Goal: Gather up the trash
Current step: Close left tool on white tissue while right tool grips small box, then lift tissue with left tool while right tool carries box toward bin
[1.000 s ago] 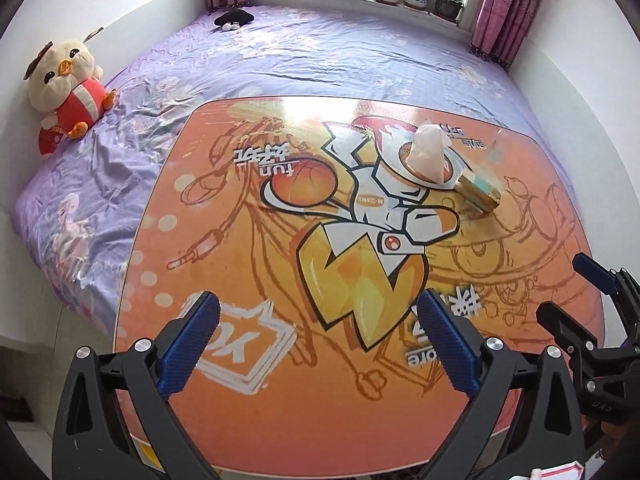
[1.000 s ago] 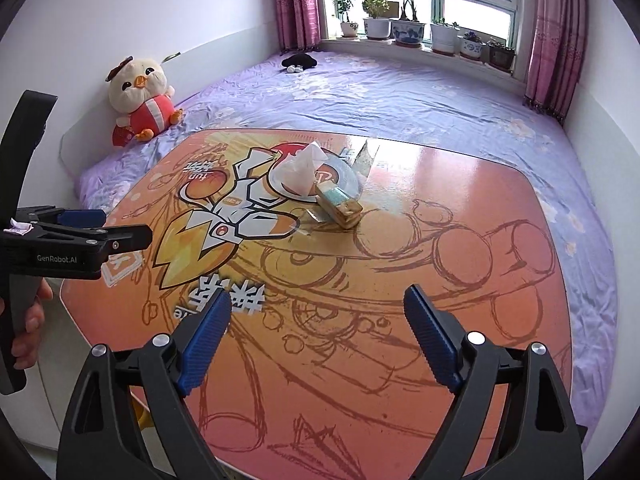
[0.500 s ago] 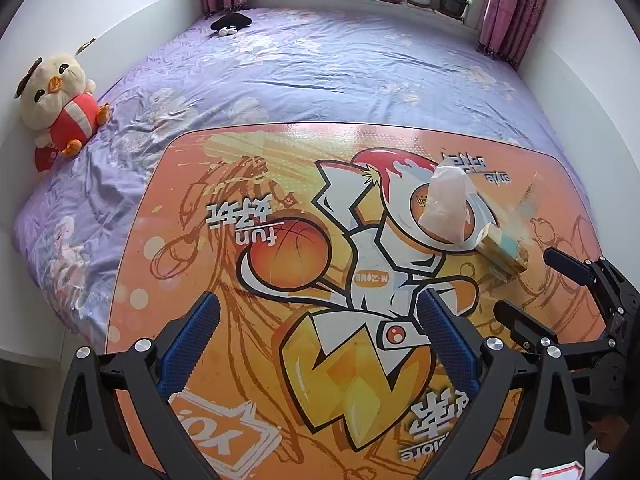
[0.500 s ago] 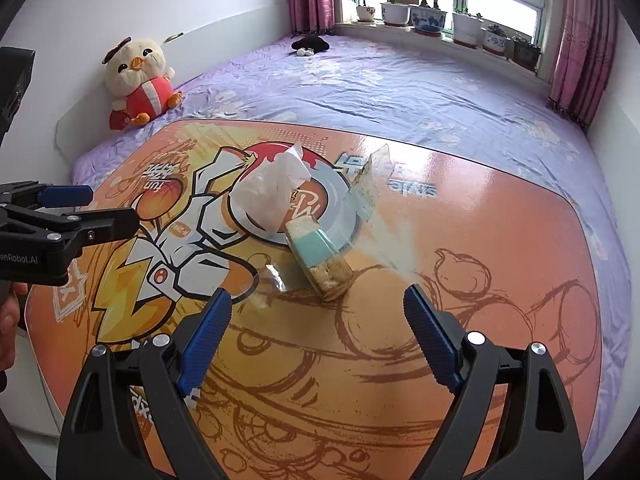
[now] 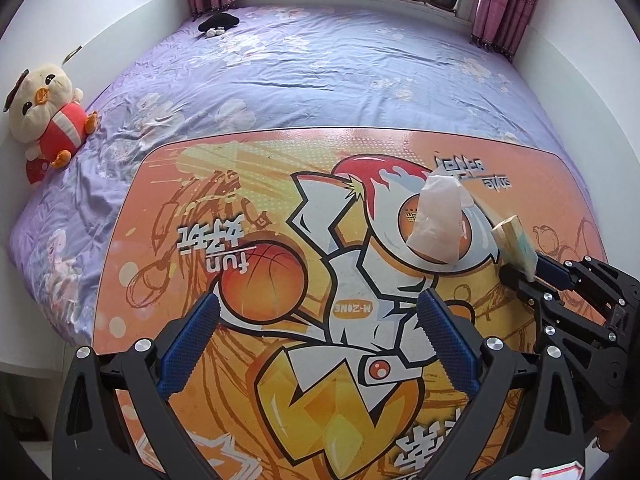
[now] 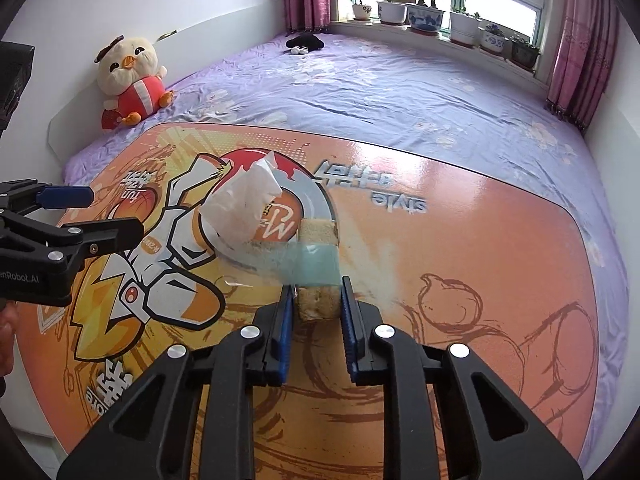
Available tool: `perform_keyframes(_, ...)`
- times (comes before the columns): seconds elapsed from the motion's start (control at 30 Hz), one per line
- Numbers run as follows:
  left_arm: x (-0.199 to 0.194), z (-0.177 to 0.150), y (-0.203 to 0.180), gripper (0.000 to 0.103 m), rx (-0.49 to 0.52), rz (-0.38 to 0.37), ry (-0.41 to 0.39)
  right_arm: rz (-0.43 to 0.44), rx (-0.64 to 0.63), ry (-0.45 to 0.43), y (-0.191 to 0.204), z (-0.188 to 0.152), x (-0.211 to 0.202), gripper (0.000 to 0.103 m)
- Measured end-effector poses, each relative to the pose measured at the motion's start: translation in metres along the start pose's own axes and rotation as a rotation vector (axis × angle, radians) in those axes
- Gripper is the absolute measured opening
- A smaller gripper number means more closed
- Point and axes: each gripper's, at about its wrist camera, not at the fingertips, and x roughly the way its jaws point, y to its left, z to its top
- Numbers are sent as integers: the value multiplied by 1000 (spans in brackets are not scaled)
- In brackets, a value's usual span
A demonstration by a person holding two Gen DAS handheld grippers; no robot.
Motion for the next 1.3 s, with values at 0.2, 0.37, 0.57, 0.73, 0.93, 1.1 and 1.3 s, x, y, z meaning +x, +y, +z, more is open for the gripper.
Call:
perform_keyframes(0.2, 15, 12, -28, 87, 68, -57, 9, -50, 68, -2, -28, -18, -16, 22)
perform_keyframes(0.37, 32, 28, -53, 77, 120, -95, 15, -56, 86, 1, -38, -25, -23, 23)
perform_keyframes(0.57, 39, 36, -59, 36, 154, -108, 27, -52, 93, -1, -38, -24, -22, 23)
perform_keyframes(0.73, 33, 27, -52, 26, 146, -104, 27, -48, 94, -1, -37, -24, -21, 23)
perform_keyframes(0.93, 20, 3, -36, 26, 106, -76, 24, -22, 74, 9, -30, -26, -21, 23)
perform_keyframes(1.1, 3, -29, -20, 26, 72, -30, 7, 10, 50, 17, -16, -32, -25, 23)
perform_keyframes(1.3, -17, -64, -5, 26, 18, -22, 0, 46, 42, 24, -7, -43, -34, 24)
